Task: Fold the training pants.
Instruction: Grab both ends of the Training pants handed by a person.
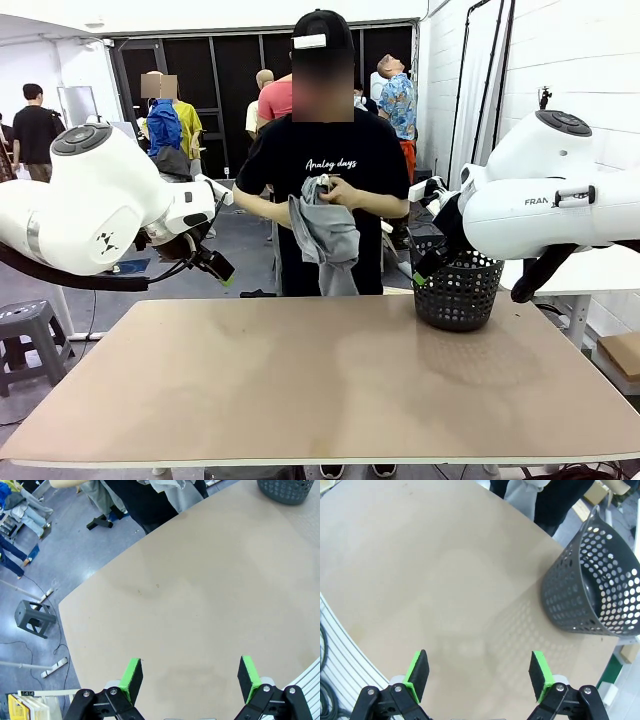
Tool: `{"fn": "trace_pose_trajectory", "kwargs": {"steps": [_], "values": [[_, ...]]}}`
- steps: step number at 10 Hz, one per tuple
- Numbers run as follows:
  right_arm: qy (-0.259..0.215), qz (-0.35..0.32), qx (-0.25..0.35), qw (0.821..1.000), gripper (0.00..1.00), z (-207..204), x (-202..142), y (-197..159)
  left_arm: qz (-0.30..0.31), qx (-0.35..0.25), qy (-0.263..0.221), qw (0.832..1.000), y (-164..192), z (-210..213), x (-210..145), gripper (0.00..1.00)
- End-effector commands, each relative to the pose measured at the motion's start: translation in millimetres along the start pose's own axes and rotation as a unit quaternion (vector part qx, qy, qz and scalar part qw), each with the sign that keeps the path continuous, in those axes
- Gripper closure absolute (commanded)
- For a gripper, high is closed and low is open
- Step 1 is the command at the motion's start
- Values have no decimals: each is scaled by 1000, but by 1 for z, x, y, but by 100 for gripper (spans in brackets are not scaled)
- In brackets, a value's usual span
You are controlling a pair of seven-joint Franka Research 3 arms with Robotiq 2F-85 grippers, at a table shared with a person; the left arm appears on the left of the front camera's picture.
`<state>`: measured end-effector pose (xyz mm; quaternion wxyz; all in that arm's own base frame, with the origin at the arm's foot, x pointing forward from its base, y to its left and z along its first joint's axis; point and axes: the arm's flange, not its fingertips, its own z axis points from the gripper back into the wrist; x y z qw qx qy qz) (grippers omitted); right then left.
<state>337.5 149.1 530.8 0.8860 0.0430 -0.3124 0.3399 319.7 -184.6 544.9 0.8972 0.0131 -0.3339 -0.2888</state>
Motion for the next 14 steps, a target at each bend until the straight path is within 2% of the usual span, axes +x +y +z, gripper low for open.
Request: {"fn": "trace_pose_trajectory", "kwargs": {"steps": [1, 14], "values": [[1, -1, 1, 1000, 0, -1, 0, -1, -8, -2, 0, 1000, 2, -1, 1, 0], [1, -1, 1, 1000, 0, -1, 0, -1, -8, -2, 0, 1000, 2, -1, 1, 0]]}}
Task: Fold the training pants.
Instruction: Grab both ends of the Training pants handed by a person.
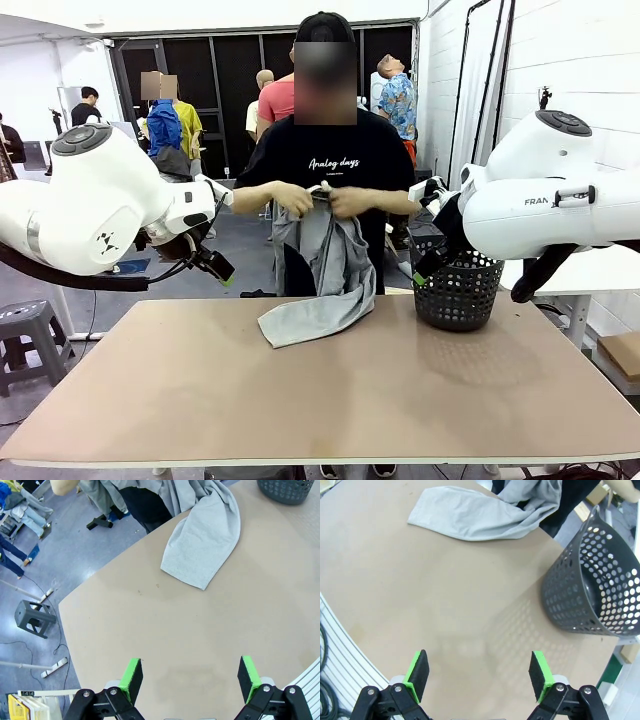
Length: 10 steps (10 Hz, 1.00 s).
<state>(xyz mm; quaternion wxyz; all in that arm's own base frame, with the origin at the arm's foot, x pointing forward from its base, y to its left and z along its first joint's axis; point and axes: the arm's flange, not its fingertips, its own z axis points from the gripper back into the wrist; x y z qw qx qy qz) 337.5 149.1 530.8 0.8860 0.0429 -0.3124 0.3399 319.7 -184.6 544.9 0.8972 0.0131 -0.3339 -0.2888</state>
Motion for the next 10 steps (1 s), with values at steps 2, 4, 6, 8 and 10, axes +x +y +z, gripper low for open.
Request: {"fn": "trace_pose_trajectory", "kwargs": {"steps": [2, 4, 6, 8, 10], "values": [[1, -1, 1, 1000, 0, -1, 0, -1, -8, -2, 0, 1000, 2, -1, 1, 0], [1, -1, 1, 1000, 0, -1, 0, -1, -8, -2, 0, 1000, 2, -1, 1, 0], [1, -1, 1, 1000, 0, -1, 0, -1, -8, -2, 0, 1000, 2, -1, 1, 0], [1, -1, 1, 1000, 0, -1, 0, -1, -8, -2, 0, 1000, 2, -1, 1, 0], [1, -1, 1, 1000, 0, -1, 0, -1, -8, -2, 0, 1000, 2, -1, 1, 0]]}}
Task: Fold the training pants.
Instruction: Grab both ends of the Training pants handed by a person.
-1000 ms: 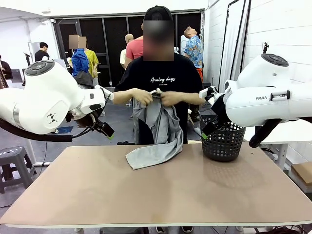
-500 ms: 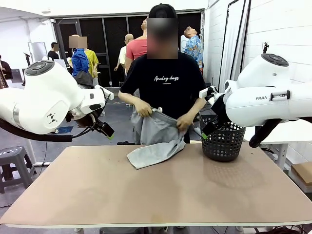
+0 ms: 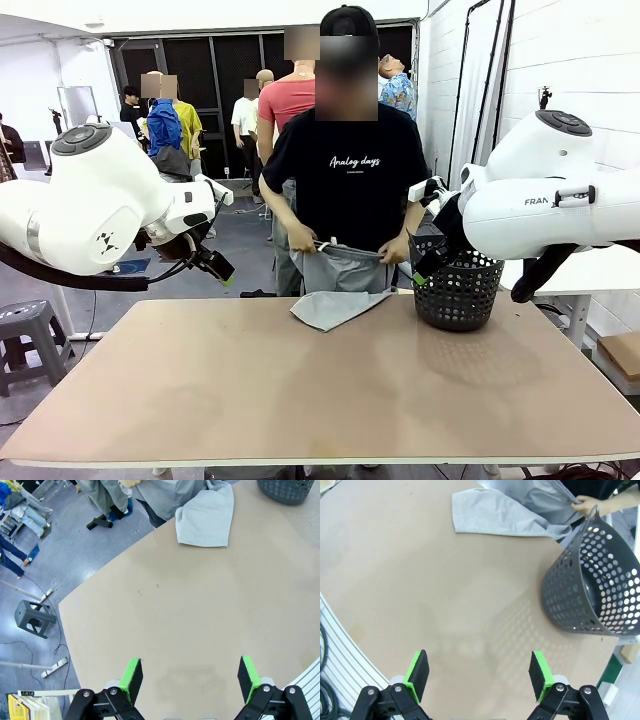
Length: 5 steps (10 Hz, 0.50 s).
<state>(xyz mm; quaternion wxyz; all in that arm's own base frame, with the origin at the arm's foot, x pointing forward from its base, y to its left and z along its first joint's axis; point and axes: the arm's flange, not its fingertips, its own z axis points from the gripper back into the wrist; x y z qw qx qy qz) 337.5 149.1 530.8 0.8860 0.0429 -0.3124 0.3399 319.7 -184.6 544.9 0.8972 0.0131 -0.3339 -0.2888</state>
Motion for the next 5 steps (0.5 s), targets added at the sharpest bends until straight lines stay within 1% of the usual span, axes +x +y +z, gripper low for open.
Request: {"fn": "trace_pose_trajectory", "kwargs": {"steps": [1, 5], "values": [[1, -1, 1, 1000, 0, -1, 0, -1, -8, -2, 0, 1000, 2, -1, 1, 0], [1, -1, 1, 1000, 0, -1, 0, -1, -8, -2, 0, 1000, 2, -1, 1, 0]]}}
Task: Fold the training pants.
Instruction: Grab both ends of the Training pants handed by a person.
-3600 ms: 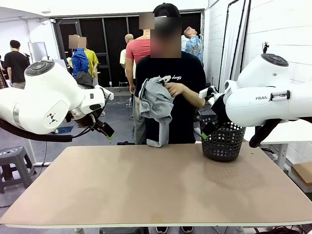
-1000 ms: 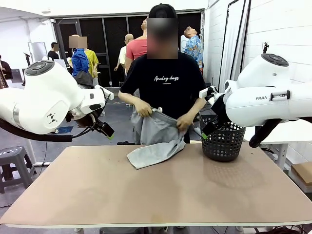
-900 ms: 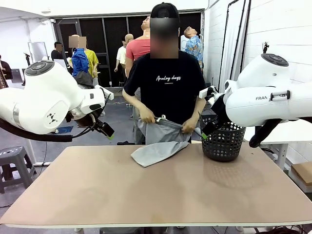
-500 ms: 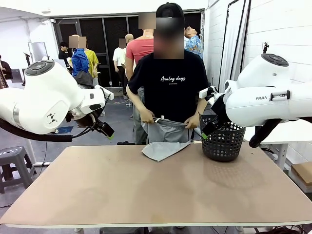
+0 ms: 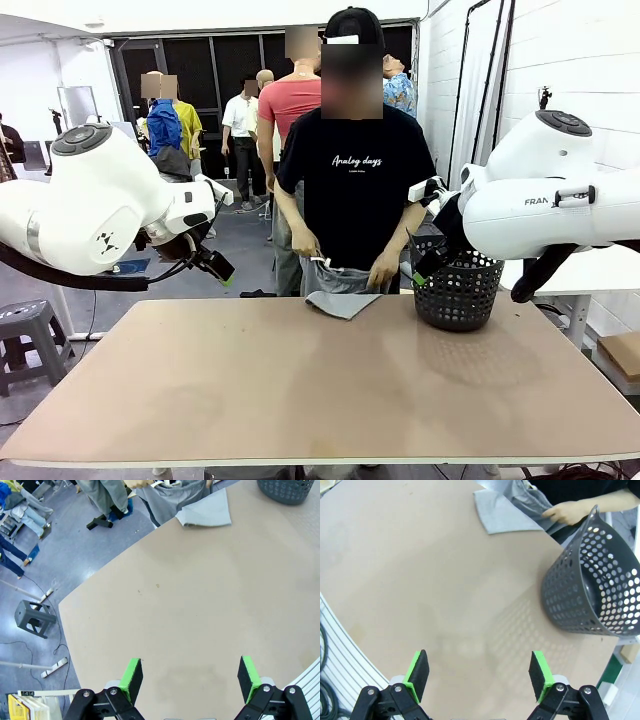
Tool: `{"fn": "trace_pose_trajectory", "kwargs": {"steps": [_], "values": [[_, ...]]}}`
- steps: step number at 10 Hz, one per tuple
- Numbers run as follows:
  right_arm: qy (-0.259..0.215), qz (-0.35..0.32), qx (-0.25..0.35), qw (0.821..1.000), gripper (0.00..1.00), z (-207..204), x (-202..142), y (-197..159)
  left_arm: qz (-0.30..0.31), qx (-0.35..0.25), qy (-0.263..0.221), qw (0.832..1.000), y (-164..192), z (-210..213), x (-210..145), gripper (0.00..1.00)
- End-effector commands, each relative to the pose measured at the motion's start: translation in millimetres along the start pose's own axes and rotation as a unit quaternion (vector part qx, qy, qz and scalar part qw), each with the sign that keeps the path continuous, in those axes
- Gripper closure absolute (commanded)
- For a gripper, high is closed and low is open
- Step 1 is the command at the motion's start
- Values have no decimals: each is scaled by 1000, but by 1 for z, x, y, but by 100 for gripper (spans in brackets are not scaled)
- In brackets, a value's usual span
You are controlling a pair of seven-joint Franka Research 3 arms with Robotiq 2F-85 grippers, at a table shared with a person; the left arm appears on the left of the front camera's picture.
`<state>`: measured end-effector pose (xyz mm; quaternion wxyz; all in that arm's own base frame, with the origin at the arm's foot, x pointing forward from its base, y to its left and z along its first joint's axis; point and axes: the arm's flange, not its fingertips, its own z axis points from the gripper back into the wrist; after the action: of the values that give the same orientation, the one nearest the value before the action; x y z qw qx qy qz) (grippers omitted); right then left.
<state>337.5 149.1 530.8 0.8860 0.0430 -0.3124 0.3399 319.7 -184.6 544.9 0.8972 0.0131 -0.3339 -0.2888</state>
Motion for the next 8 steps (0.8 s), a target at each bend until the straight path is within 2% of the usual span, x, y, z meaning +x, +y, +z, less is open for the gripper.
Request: {"fn": "trace_pose_trajectory", "kwargs": {"steps": [1, 8], "values": [[1, -1, 1, 1000, 0, -1, 0, -1, -8, -2, 0, 1000, 2, -1, 1, 0], [1, -1, 1, 1000, 0, -1, 0, -1, -8, -2, 0, 1000, 2, -1, 1, 0]]}}
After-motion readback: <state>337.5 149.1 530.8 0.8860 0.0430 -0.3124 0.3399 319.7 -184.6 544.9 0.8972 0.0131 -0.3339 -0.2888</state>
